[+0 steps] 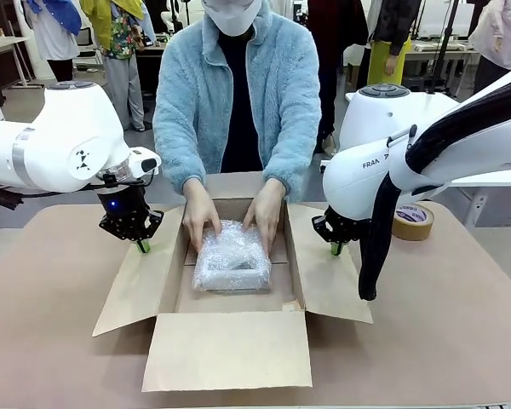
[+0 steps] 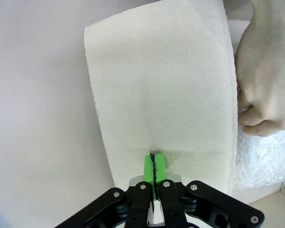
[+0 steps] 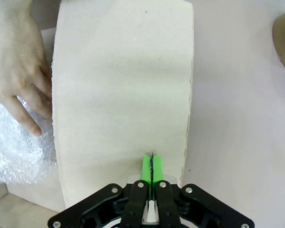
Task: Wrap the clocks to prevent damage.
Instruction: Once the human has placed the objects inside and stepped back, release both hands from the side flaps of the Package Box, then push the right (or left) flap of the Package Box to close it.
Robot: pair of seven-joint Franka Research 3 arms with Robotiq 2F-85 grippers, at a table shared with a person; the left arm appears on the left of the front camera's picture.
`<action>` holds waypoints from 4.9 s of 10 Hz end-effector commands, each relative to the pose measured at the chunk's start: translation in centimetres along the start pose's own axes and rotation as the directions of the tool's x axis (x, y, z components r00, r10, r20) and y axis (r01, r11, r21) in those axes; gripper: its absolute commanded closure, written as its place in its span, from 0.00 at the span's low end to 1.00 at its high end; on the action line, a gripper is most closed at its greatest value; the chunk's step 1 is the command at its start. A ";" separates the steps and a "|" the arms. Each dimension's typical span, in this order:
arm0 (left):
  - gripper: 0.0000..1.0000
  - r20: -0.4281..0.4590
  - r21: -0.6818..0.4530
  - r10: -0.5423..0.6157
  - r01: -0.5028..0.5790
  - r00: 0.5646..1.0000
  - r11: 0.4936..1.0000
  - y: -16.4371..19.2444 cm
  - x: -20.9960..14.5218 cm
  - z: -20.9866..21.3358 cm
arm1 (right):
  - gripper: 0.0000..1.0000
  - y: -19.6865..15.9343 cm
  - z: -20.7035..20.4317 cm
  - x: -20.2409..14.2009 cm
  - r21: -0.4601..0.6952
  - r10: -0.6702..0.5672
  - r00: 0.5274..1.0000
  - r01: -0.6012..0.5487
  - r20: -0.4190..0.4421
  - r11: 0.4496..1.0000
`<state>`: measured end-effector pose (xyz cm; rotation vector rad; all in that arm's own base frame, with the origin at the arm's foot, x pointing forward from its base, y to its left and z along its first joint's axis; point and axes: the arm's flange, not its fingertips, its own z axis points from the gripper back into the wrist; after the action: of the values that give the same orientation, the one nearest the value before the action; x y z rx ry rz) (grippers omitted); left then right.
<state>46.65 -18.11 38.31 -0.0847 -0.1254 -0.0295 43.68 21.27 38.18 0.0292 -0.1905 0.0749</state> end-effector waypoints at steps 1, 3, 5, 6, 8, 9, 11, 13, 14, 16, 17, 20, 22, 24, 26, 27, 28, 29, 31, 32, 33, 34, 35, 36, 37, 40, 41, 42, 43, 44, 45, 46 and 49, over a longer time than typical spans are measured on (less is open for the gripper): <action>0.99 -0.005 0.008 0.009 -0.009 1.000 1.000 0.0 -0.1 0.0 | 0.99 0.1 0.1 -0.1 -0.009 0.000 1.000 0.000 -0.007 1.000; 0.99 -0.005 0.008 0.009 -0.009 1.000 1.000 0.0 -0.1 0.0 | 0.99 0.1 0.1 -0.1 -0.009 0.000 1.000 0.000 -0.007 1.000; 0.99 -0.005 0.008 0.009 -0.009 1.000 1.000 0.0 -0.1 0.0 | 0.99 0.1 0.1 -0.1 -0.009 0.000 1.000 0.000 -0.007 1.000; 0.99 -0.005 0.008 0.009 -0.009 1.000 1.000 0.0 -0.1 0.0 | 0.99 0.1 0.1 -0.1 -0.009 0.000 1.000 0.000 -0.007 1.000; 0.99 -0.005 0.008 0.009 -0.009 1.000 1.000 0.0 -0.1 0.0 | 0.99 0.1 0.1 -0.1 -0.009 0.000 1.000 0.000 -0.007 1.000; 0.99 -0.005 0.008 0.009 -0.009 1.000 1.000 0.0 -0.1 0.0 | 0.99 0.1 0.1 -0.1 -0.009 0.000 1.000 0.000 -0.007 1.000; 0.99 -0.005 0.008 0.009 -0.009 1.000 1.000 0.0 -0.1 0.0 | 0.99 0.1 0.1 -0.1 -0.009 0.000 1.000 0.000 -0.007 1.000; 0.99 0.035 -0.023 -0.154 0.155 0.988 0.988 0.5 -0.8 3.2 | 0.99 -1.5 3.2 -0.1 0.002 0.102 0.993 -0.102 0.057 0.995; 0.99 0.013 0.009 -0.368 0.368 0.930 0.930 0.9 -1.9 6.6 | 0.99 -2.9 7.0 -0.5 -0.033 0.203 0.975 -0.201 0.093 0.979; 0.99 0.028 -0.020 -0.579 0.580 0.815 0.815 2.3 -4.6 13.9 | 0.99 -5.4 14.2 -2.1 -0.145 0.342 0.935 -0.327 0.097 0.934; 0.99 0.018 -0.012 -0.632 0.633 0.774 0.774 2.6 -5.5 17.2 | 0.99 -6.2 17.3 -3.1 -0.139 0.421 0.902 -0.407 0.092 0.903; 0.99 0.127 0.137 -0.341 0.324 0.931 0.936 3.3 -6.1 19.7 | 0.99 -6.3 18.4 -3.6 -0.136 0.422 0.903 -0.409 0.081 0.902; 0.99 0.072 0.052 -0.547 0.545 0.834 0.837 4.0 -7.5 21.8 | 0.99 -7.2 20.3 -4.4 -0.144 0.457 0.887 -0.445 0.069 0.884; 0.99 0.005 -0.143 -0.793 0.786 0.609 0.602 6.9 -5.7 22.2 | 0.99 -9.5 20.3 -4.8 0.048 0.868 0.496 -0.867 0.005 0.495; 0.99 -0.038 -0.066 -0.913 0.911 0.406 0.408 9.0 -6.0 23.2 | 0.99 -12.1 19.4 -5.6 0.065 0.970 0.223 -0.971 -0.093 0.229; 0.99 -0.044 -0.044 -0.947 0.946 0.318 0.320 8.7 -6.5 23.0 | 0.99 -12.5 19.1 -5.3 0.089 0.980 0.186 -0.977 -0.073 0.192; 0.99 -0.056 -0.030 -0.963 0.964 0.263 0.265 8.0 -6.9 22.5 | 0.99 -12.6 18.7 -4.9 0.089 0.981 0.189 -0.977 -0.046 0.193; 0.99 -0.040 0.005 -0.965 0.966 0.260 0.260 6.9 -6.8 21.9 | 0.99 -11.5 18.7 -5.8 0.092 0.934 0.356 -0.929 -0.040 0.358; 0.99 -0.055 -0.077 -0.945 0.942 0.323 0.327 8.8 -6.7 22.8 | 0.99 -11.5 18.7 -5.8 0.092 0.934 0.356 -0.929 -0.040 0.358; 0.99 -0.055 -0.077 -0.945 0.942 0.323 0.327 8.8 -6.7 22.8 | 0.99 -11.5 18.7 -5.8 0.092 0.934 0.356 -0.929 -0.040 0.358; 0.99 -0.055 -0.077 -0.945 0.942 0.323 0.327 8.8 -6.7 22.8 | 0.99 -11.5 18.7 -5.8 0.092 0.934 0.356 -0.929 -0.040 0.358; 0.99 -0.055 -0.077 -0.945 0.942 0.323 0.327 8.8 -6.7 22.8 | 0.99 -11.5 18.7 -5.8 0.092 0.934 0.356 -0.929 -0.040 0.358; 0.99 -0.055 -0.077 -0.945 0.942 0.323 0.327 8.8 -6.7 22.8 | 0.99 -11.5 18.7 -5.8 0.092 0.934 0.356 -0.929 -0.040 0.358; 0.99 -0.055 -0.077 -0.945 0.942 0.323 0.327 8.8 -6.7 22.8 | 0.99 -11.5 18.7 -5.8 0.092 0.934 0.356 -0.929 -0.040 0.358; 0.99 -0.055 -0.077 -0.945 0.942 0.323 0.327 8.8 -6.7 22.8 | 0.99 -11.5 18.7 -5.8 0.092 0.934 0.356 -0.929 -0.040 0.358; 0.99 -0.055 -0.077 -0.945 0.942 0.323 0.327 8.8 -6.7 22.8 | 0.99 -11.5 18.7 -5.8 0.092 0.934 0.356 -0.929 -0.040 0.358; 0.99 -0.055 -0.077 -0.945 0.942 0.323 0.327 8.8 -6.7 22.8 | 0.99 -11.5 18.7 -5.8 0.092 0.934 0.356 -0.929 -0.040 0.358; 0.99 -0.055 -0.077 -0.945 0.942 0.323 0.327 8.8 -6.7 22.8 | 0.99 -11.5 18.7 -5.8 0.092 0.934 0.356 -0.929 -0.040 0.358; 0.99 -0.055 -0.077 -0.945 0.942 0.323 0.327 8.8 -6.7 22.8 | 0.99 -11.5 18.7 -5.8 0.092 0.934 0.356 -0.929 -0.040 0.358; 0.99 -0.055 -0.077 -0.945 0.942 0.323 0.327 8.8 -6.7 22.8 | 0.99 -11.5 18.7 -5.8 0.092 0.934 0.356 -0.929 -0.040 0.358; 0.99 -0.055 -0.077 -0.945 0.942 0.323 0.327 8.8 -6.7 22.8 | 0.99 -11.5 18.7 -5.8 0.092 0.934 0.356 -0.929 -0.040 0.358; 0.99 -0.055 -0.077 -0.945 0.942 0.323 0.327 8.8 -6.7 22.8 | 0.99 -11.5 18.7 -5.8 0.092 0.934 0.356 -0.929 -0.040 0.358; 0.99 -0.055 -0.077 -0.945 0.942 0.323 0.327 8.8 -6.7 22.8 | 0.99 -11.5 18.7 -5.8 0.092 0.934 0.356 -0.929 -0.040 0.358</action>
<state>37.63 -7.14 59.09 -0.0095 -0.0670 -1.2892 35.24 8.57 55.22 -0.0446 -0.0758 1.2934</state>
